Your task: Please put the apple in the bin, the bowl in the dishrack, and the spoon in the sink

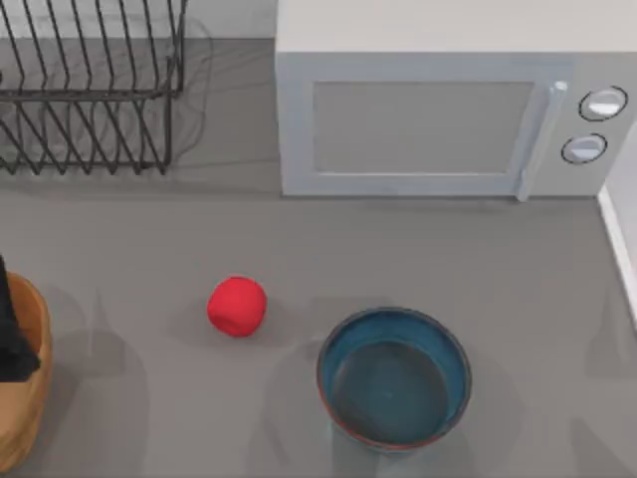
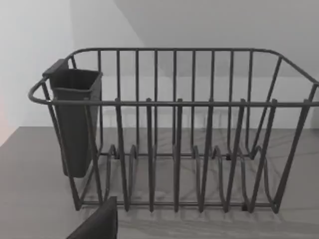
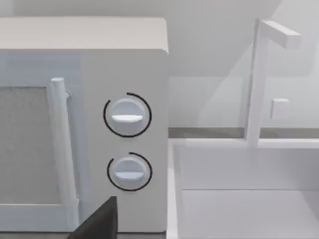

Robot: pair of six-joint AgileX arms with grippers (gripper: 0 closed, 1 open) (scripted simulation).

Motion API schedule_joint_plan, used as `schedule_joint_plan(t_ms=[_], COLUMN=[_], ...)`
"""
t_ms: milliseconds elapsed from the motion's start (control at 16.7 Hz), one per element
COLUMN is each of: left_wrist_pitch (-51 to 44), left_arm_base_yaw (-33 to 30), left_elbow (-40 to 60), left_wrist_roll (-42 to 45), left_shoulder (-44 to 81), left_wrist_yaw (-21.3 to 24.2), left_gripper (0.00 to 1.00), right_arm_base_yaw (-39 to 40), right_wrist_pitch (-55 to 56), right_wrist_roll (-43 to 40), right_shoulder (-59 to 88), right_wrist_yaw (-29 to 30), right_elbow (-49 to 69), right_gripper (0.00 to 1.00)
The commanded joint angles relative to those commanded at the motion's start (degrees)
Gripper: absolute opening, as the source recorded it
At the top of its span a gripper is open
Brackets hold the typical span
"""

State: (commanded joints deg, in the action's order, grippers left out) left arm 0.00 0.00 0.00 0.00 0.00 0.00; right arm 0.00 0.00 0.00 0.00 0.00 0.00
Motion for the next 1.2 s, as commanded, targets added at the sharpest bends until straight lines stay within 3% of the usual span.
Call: schedule_joint_plan(t_ms=[240, 480, 1200], left_wrist_pitch=[-1.0, -6.4, -37.6], left_arm_base_yaw=[-0.5, -3.4, -19.3], left_elbow=[1.3, 9.2, 52.4], left_wrist_roll=[-0.2, -1.4, -8.0], left_shoulder=[1.7, 11.8, 70.2], left_wrist_yaw=[0.0, 0.0, -0.2], left_gripper=[1.00, 1.00, 1.00], right_arm_base_yaw=[0.0, 0.0, 0.0], right_wrist_pitch=[0.0, 0.0, 0.0], right_wrist_roll=[0.0, 0.0, 0.0], right_shoulder=[0.0, 0.0, 0.0], right_wrist_yaw=[0.0, 0.0, 0.0], right_elbow=[0.0, 0.0, 0.0], right_gripper=[1.00, 1.00, 1.00])
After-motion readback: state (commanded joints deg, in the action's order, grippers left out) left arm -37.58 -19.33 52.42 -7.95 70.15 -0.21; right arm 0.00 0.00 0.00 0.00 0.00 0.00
